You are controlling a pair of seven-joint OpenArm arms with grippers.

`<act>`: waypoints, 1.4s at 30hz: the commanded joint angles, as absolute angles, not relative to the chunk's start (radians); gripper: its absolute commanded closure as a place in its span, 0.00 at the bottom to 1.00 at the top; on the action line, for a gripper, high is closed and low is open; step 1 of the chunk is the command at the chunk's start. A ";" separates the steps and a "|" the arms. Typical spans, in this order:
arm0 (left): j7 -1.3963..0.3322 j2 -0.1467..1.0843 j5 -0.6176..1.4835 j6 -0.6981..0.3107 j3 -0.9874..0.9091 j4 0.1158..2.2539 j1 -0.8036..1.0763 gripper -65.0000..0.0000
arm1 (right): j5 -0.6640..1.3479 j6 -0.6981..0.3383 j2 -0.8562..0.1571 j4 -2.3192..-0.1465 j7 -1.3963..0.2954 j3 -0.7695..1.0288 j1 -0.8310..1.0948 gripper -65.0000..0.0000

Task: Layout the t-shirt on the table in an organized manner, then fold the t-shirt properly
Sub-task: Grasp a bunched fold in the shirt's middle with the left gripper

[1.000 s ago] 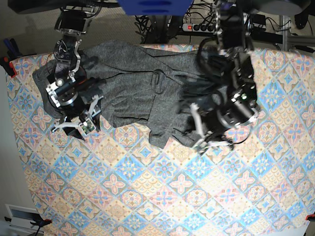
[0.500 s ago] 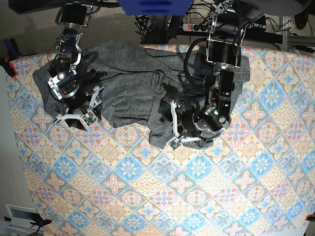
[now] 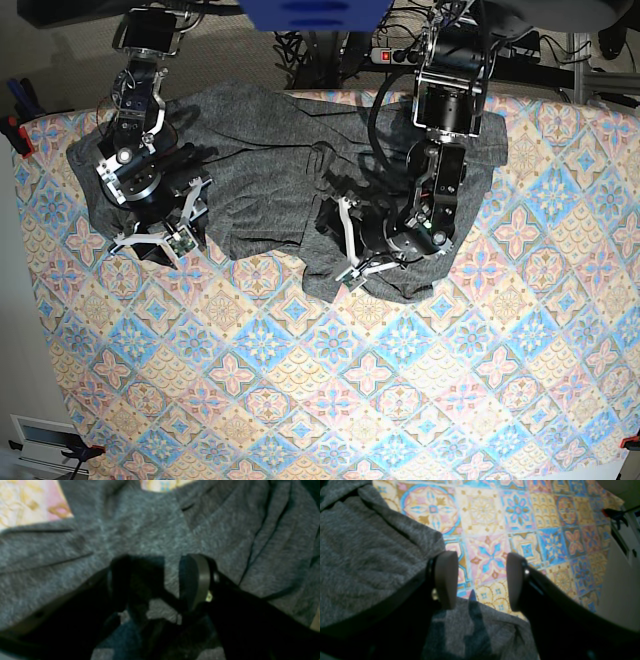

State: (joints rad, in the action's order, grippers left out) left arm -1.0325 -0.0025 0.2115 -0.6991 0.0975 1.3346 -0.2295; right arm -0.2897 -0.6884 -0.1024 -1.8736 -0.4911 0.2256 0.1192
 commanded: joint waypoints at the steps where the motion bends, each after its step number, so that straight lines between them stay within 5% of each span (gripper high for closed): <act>1: -1.006 -0.008 0.228 -0.698 0.096 1.351 -0.257 0.51 | -0.282 -0.682 -0.110 -1.893 -0.469 0.229 0.107 0.54; 7: -1.004 -0.005 0.223 -0.698 0.096 1.345 -0.255 0.55 | -0.282 -0.682 -0.111 -1.893 -0.469 0.229 0.107 0.54; 17: -0.958 0.019 0.236 -0.698 0.096 1.239 -0.255 0.97 | -0.282 -0.682 -0.116 -1.893 -0.469 0.231 0.107 0.54; 23: -0.958 0.015 0.240 -0.698 0.096 1.248 -0.255 0.97 | -0.282 -0.682 -0.116 -1.893 -0.469 0.231 0.107 0.54; 38: -1.090 0.024 0.272 -0.698 0.058 1.647 -0.182 0.96 | -0.282 -0.682 -0.116 -1.893 -0.469 0.231 0.107 0.54; 42: -1.096 0.016 0.251 -0.698 0.021 1.577 -0.194 0.79 | -0.282 -0.682 -0.116 -1.893 -0.469 0.229 0.107 0.54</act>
